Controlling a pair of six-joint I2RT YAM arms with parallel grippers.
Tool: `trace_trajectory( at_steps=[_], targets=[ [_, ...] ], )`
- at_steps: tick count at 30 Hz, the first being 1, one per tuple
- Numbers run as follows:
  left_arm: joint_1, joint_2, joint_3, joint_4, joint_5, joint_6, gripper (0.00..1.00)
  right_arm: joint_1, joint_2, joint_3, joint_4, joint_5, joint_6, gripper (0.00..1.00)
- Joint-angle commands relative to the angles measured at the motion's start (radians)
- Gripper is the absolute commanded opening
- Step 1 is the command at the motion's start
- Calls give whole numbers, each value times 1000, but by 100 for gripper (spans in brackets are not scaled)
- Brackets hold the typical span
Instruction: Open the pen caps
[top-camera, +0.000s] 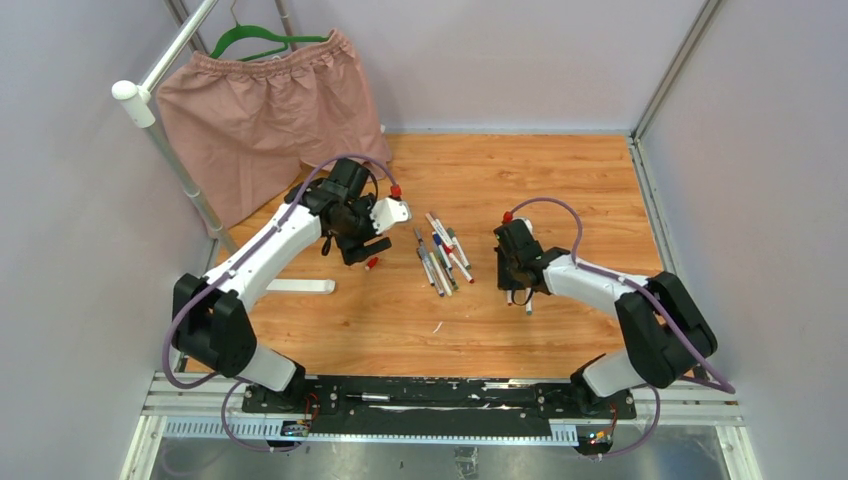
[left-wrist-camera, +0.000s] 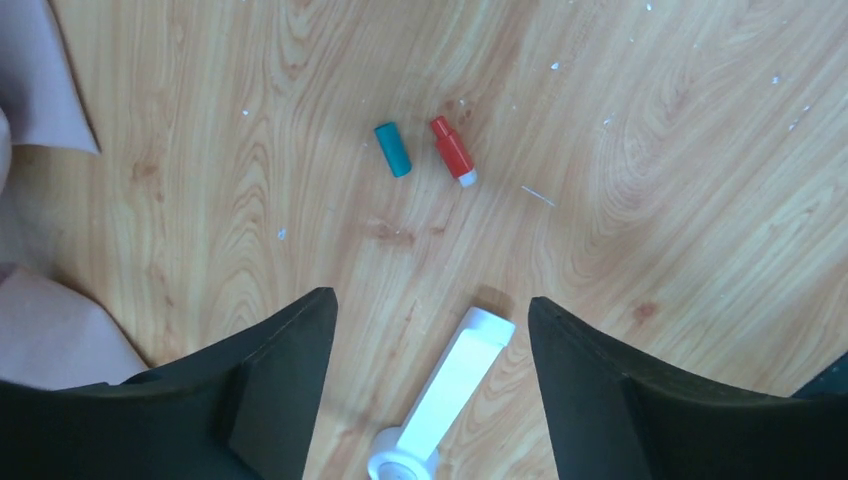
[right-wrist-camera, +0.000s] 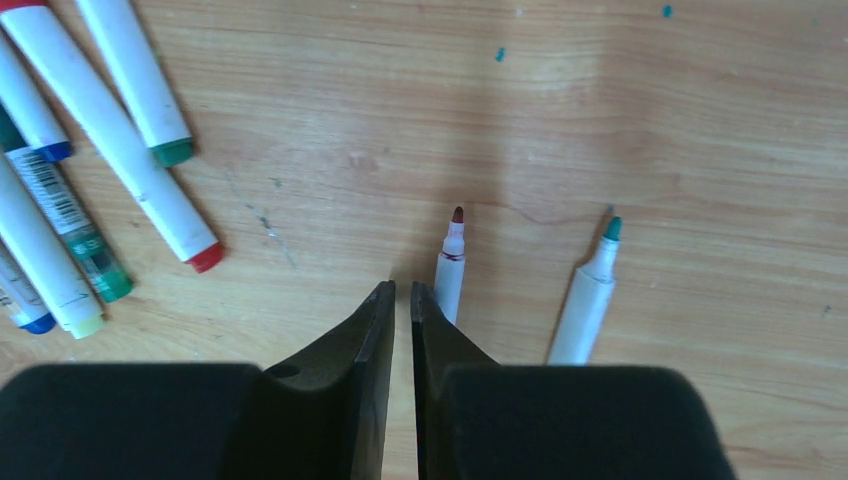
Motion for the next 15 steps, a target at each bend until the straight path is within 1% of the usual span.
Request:
trace_trajectory(
  at_steps=[1,2,3,5,6,9,10,12,15],
  targets=[
    [2,-43,45,-86,17,-76,84,-28,-32,-22,-22,0,-19,16],
    [2,-46,49,-86,23,-85,98,-28,-31,-5,-30,-6,-26,16],
    [3,-48,55,-85,28,-93,100,-27,-27,13,-33,-14,-33,17],
    [5,-48,62,-85,32,-111,100,-26,-14,63,-37,-31,-46,21],
    [5,-44,68,-84,33,-121,100,-25,-1,92,-38,-43,-59,24],
    [6,-30,88,-84,10,-151,100,-10,63,207,-51,-58,-94,39],
    [7,-26,93,-85,1,-156,100,-2,97,247,-56,-56,-107,43],
    [12,-25,101,-84,-18,-169,100,10,154,315,-58,-68,-140,46],
    [26,-18,121,-85,-32,-189,100,19,251,413,-73,-113,-183,46]
  ],
)
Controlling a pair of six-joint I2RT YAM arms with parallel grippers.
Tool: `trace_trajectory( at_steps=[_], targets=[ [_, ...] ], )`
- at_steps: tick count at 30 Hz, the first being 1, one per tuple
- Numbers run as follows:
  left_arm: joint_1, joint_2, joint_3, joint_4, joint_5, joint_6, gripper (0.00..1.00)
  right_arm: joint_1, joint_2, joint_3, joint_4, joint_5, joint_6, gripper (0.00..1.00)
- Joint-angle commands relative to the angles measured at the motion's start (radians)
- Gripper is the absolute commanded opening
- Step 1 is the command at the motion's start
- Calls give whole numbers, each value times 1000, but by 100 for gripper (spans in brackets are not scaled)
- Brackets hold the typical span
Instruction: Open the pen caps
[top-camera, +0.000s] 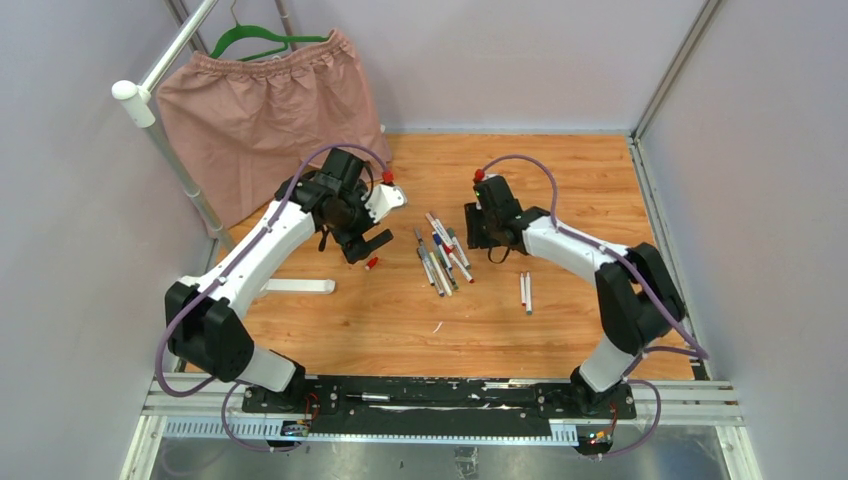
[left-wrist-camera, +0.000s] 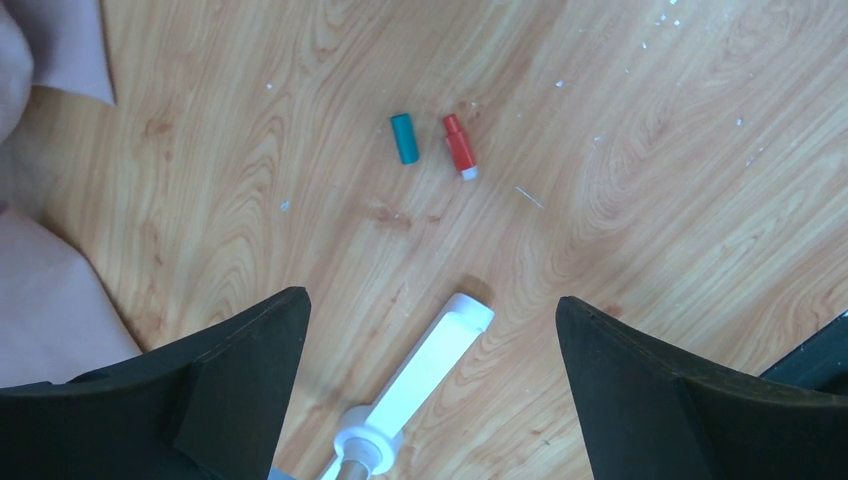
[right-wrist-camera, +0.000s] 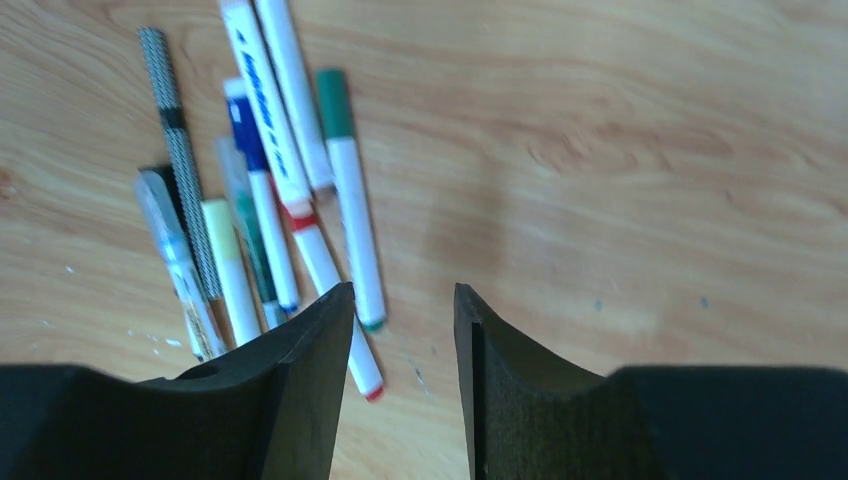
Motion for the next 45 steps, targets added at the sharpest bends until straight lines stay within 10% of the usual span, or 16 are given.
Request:
trace_trajectory(
  at_steps=[1,20,32,45],
  targets=[
    [24,11,48,-15,-27,-53,100,24,132,114,-42,-86,-95,46],
    [49,6,48,-15,-54,-38,100,60,327,231,-88,-87,-172,42],
    [49,-26,42,-15,-7,19,100,31,275,161,-63,11,-181,0],
    [38,-216,8,-16,271,464,100,-27,26,250,-201,-397,-68,0]
  ],
)
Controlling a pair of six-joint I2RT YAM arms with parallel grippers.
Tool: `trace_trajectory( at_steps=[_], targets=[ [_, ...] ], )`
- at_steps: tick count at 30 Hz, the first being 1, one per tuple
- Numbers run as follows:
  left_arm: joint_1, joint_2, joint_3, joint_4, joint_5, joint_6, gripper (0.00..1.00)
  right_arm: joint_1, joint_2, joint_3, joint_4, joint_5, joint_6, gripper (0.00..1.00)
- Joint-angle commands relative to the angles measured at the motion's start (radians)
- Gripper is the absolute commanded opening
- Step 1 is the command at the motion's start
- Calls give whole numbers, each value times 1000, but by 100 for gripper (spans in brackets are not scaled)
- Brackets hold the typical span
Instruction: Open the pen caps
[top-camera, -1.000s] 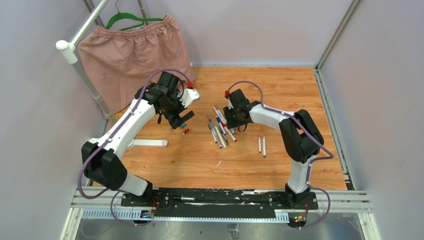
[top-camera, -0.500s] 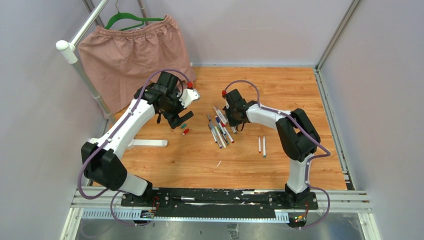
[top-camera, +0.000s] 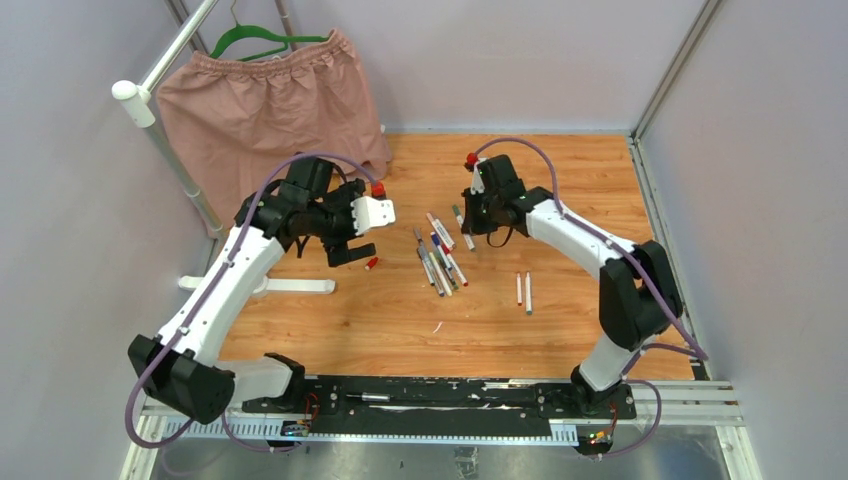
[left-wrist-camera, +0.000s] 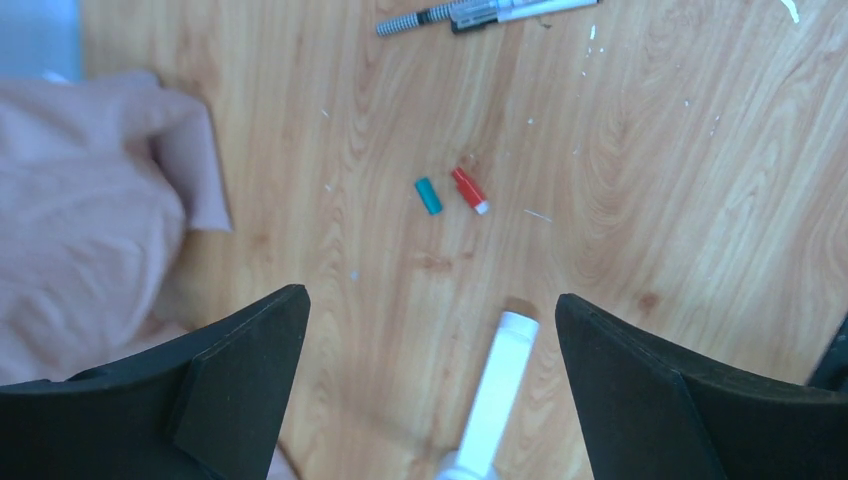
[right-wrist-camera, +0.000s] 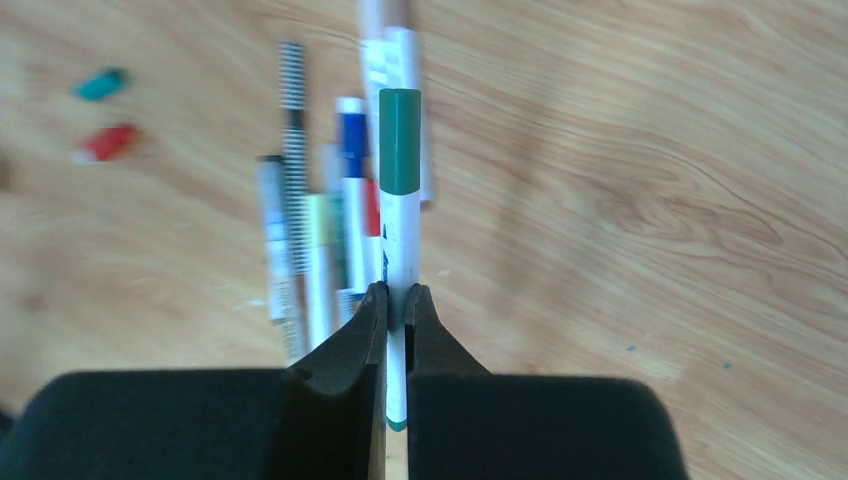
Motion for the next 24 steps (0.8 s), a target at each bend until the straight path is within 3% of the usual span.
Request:
trace_trajectory(
  at_steps=[1,8,11,19,24],
  targets=[
    [-13,-28,45,-2,67,235,100,10,-95,59,-99,-289,64,0],
    [-35,-90,0,0,206,515,100,84,-139,139,-165,-670,51,0],
    [-48,-101,-13,0,267,531,98,124,-107,191,-217,-791,22,0],
    [-100,-137,-39,-3,227,501,94,206,-16,300,-254,-925,-5,0],
    [-111,-146,-62,-23,200,513,84,214,20,331,-257,-959,-1,0]
  ],
)
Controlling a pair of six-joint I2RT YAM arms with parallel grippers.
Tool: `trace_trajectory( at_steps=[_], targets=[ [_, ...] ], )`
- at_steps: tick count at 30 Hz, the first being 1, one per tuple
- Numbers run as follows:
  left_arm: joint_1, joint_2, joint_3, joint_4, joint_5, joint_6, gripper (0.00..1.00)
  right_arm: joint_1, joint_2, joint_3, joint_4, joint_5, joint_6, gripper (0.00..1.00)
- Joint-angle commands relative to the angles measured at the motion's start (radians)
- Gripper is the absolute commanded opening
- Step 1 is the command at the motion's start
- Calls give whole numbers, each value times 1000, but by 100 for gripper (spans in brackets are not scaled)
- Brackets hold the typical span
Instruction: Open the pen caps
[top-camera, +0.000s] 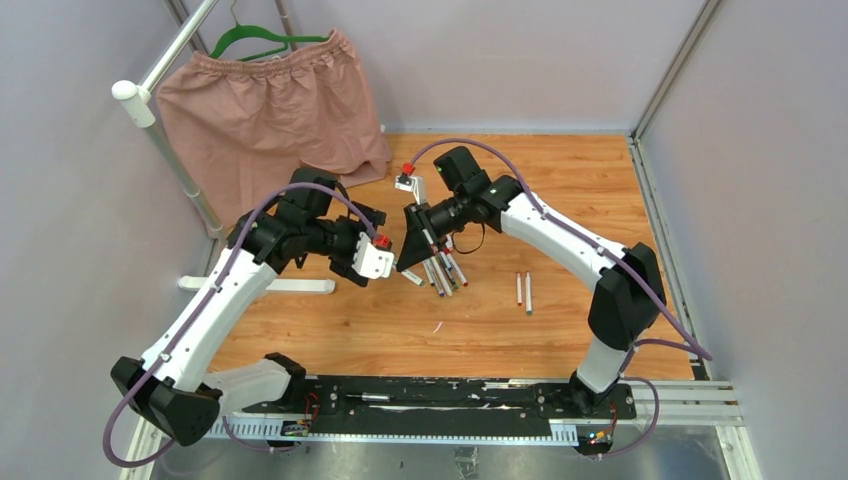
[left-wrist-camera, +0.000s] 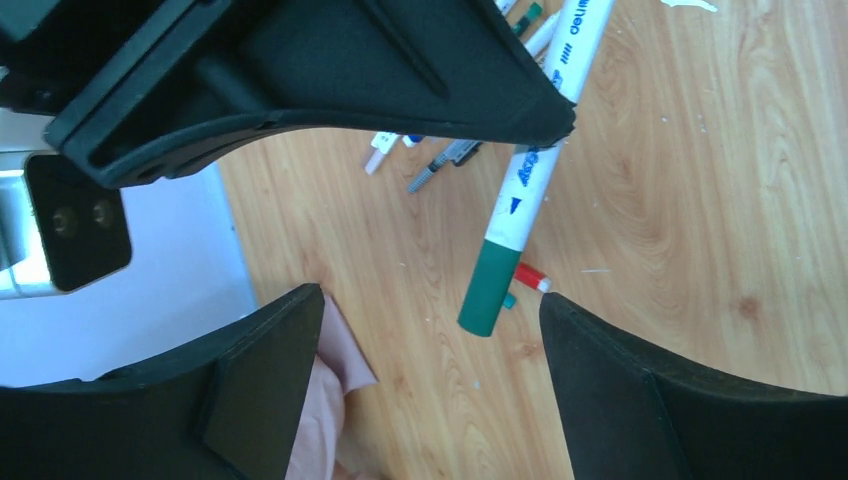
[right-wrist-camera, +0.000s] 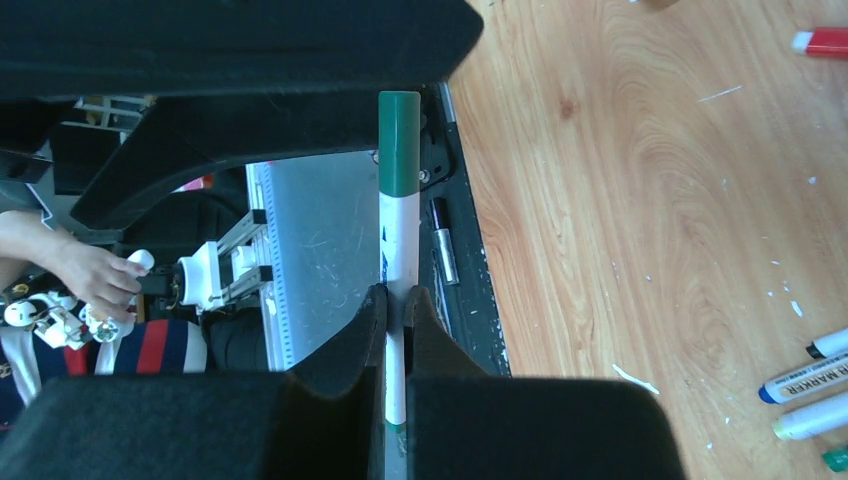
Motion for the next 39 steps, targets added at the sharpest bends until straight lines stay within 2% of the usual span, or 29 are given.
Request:
trace_trajectory(
  at_steps=[1,6,10,14,17,19,20,21,22,24,26,31,34,39],
  targets=[
    [-13,-14,-23,-36,-7,26,81,11,22,46,-44,-78,-7,0],
    [-41,-10,-25,-68,-17,12,62,11,41,79,-42,-83,3,0],
    [-58,-8,-25,-66,-26,-6,56,12,61,107,-42,-75,13,0],
    [-73,4,-20,-66,-71,-26,42,9,71,117,-42,-74,14,0],
    [-74,28,-10,-66,-126,-58,27,1,71,104,-42,-69,13,0],
    [-73,34,-7,-65,-154,-67,13,-4,71,90,-40,-64,14,1],
    [-74,35,-5,-65,-161,-68,4,-4,70,86,-38,-59,17,8],
    [-74,36,-3,-64,-164,-72,0,-4,70,83,-36,-55,25,17],
    [-74,36,0,-63,-163,-77,0,-3,71,79,-17,-53,39,29],
    [-73,38,7,-62,-154,-82,0,0,73,65,35,-58,79,43],
    [-74,40,16,-62,-152,-85,0,9,79,58,71,-62,104,48],
    [-74,67,55,-62,-178,-129,0,24,91,30,132,-88,140,53],
    [-74,76,71,-63,-162,-159,0,27,96,11,185,-100,175,48],
    [-74,46,60,-64,-120,-162,0,23,92,-5,228,-121,184,5]
  ],
)
